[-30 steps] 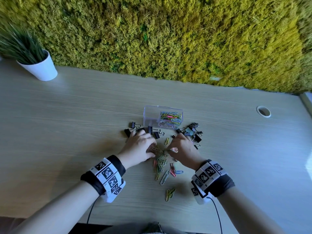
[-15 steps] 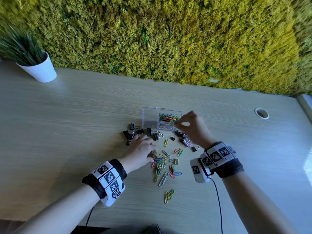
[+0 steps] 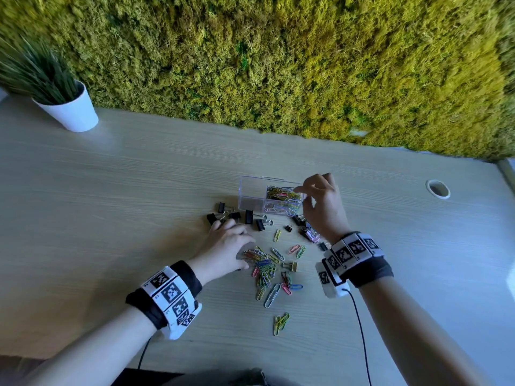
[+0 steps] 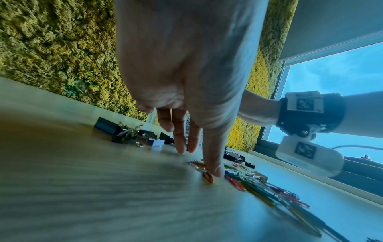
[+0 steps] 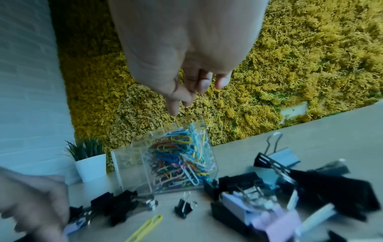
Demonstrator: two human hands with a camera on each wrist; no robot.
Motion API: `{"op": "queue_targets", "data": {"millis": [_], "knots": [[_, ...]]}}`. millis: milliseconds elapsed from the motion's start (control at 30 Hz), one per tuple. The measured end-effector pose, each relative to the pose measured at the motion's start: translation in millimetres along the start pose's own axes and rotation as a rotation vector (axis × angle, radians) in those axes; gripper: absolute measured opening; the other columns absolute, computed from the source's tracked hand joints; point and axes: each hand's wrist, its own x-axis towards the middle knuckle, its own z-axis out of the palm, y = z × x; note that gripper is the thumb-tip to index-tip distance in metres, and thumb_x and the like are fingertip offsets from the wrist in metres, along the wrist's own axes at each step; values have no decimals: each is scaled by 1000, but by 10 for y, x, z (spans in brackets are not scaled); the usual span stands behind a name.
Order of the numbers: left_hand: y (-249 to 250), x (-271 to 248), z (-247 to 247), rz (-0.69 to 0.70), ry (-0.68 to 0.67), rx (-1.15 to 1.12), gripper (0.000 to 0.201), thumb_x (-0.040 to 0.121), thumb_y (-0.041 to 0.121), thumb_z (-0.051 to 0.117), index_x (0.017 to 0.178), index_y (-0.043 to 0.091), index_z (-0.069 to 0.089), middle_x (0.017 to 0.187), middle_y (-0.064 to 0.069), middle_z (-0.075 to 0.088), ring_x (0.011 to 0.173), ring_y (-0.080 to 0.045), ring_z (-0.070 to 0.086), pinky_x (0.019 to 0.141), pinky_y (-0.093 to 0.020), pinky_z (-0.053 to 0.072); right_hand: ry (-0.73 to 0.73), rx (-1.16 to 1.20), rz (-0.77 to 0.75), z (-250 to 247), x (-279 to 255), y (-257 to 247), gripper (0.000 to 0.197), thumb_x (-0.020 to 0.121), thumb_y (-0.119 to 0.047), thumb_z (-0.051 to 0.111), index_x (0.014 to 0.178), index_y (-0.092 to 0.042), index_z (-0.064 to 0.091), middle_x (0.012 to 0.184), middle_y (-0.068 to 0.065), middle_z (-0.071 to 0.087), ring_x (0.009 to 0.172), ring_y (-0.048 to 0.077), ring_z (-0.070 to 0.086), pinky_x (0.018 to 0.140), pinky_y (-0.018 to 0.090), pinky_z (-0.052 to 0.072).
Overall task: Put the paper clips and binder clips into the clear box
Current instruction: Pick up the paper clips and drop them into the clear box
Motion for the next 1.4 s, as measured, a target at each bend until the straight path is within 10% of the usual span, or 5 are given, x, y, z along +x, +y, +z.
{"op": "queue_targets", "data": {"millis": [300, 633, 900, 1100, 1400], "knots": [[25, 9, -68, -6, -47, 22, 62, 70, 54, 71, 125, 31, 55, 123, 12, 55, 110, -12, 37, 93, -34, 24, -45, -4, 25, -99, -272, -127, 40, 68, -1, 53, 101, -16, 70, 91, 7, 56, 89, 28, 45, 78, 37, 41], [-95, -62, -78, -21, -49, 32, 33, 67, 54, 73, 87, 29, 63, 88, 18, 59, 89, -9, 40, 79, -32, 22, -531, -115, 58, -42, -1002, -40, 35, 67, -47, 74, 99, -34, 69, 98, -5, 55, 95, 18, 41, 81, 33, 39], [17, -7, 38, 25, 0, 32, 17, 72, 39, 74, 78, 25, 66, 84, 14, 66, 98, -14, 46, 77, -33, 22, -442, -166, 163, -77, -1044, 168, 17, 68, -32, 75, 82, -28, 67, 97, -5, 57, 95, 20, 45, 75, 31, 37], [114, 54, 91, 87, 32, 22, 13, 75, 38, 73, 81, 26, 68, 84, 14, 65, 91, -14, 45, 74, -32, 18, -328, -147, 142, -105, -986, 91, 27, 75, -15, 71, 101, -19, 68, 95, 0, 63, 90, 21, 51, 76, 34, 44], [81, -7, 61, 86, 82, -15, 63, 73, 29, 76, 130, 22, 51, 122, 8, 60, 109, -14, 47, 95, -37, 30, -483, 46, 33, 132, -1009, -328, 50, 74, 12, 49, 113, -15, 64, 119, 1, 63, 110, 15, 57, 99, 31, 44]]}}
